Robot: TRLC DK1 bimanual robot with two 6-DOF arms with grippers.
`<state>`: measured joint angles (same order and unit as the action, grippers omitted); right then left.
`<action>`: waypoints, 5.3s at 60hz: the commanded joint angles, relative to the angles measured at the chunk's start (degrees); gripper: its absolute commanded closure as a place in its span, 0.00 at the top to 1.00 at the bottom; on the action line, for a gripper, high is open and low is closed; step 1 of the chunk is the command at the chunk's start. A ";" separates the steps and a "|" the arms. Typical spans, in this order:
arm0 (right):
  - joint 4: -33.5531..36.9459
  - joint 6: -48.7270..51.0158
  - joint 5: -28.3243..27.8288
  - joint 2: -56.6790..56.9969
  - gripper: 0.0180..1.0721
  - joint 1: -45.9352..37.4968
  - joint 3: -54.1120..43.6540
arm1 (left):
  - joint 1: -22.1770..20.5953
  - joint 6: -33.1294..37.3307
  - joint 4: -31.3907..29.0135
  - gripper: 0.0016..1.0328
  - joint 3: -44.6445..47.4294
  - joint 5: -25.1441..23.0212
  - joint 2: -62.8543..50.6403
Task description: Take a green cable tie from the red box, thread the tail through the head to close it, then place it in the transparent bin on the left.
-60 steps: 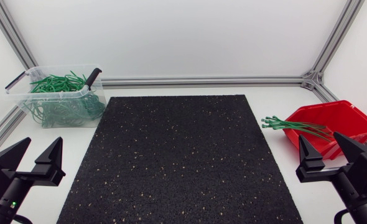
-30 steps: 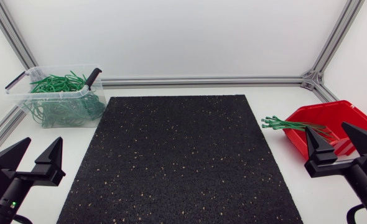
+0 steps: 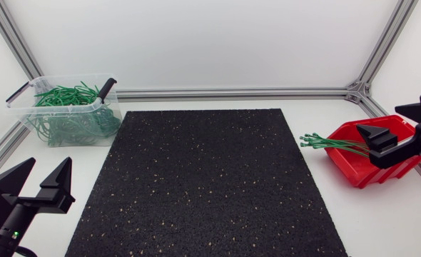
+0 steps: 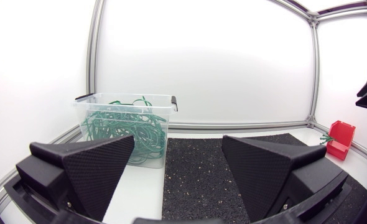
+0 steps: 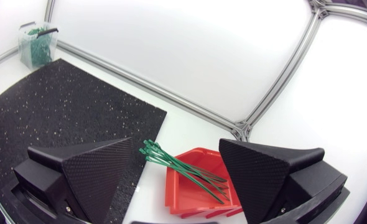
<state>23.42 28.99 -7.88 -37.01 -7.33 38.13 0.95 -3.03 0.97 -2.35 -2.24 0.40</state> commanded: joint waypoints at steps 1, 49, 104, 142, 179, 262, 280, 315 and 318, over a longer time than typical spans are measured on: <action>2.51 6.95 -1.17 -6.40 0.93 -1.19 3.44 | -0.16 -1.10 -0.88 0.95 2.35 0.39 0.39; 6.11 47.30 -6.27 -39.01 0.91 -5.59 10.65 | 0.63 -1.10 -0.97 0.95 2.35 0.57 0.39; -9.80 56.61 -1.00 -51.32 0.67 -2.16 6.26 | 0.54 -1.19 -1.24 0.95 2.26 0.66 0.30; -13.40 59.25 0.50 -45.69 0.58 -2.16 1.60 | 0.54 -1.19 -1.32 0.95 2.26 0.66 0.39; -22.10 61.80 4.01 -46.04 0.25 -0.93 -3.41 | 0.19 -1.19 -1.59 0.95 2.26 1.45 0.30; -31.42 62.33 6.03 -48.77 0.23 0.65 -4.73 | 0.19 -1.19 -1.68 0.95 2.26 1.63 0.30; -27.81 63.64 5.95 -44.20 0.06 -0.67 -5.70 | 0.10 -1.19 -1.68 0.95 2.26 1.63 0.39; -22.45 67.33 2.96 -33.12 0.06 -4.97 -12.20 | 0.19 -1.19 -1.76 0.95 2.26 1.98 0.39; -22.54 67.33 2.87 -32.77 0.07 -4.97 -12.99 | 0.19 -1.19 -1.76 0.95 2.26 1.98 0.39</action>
<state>0.08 94.56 -4.69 -70.72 -11.99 27.16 1.43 -3.05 0.54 -2.35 -0.54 0.38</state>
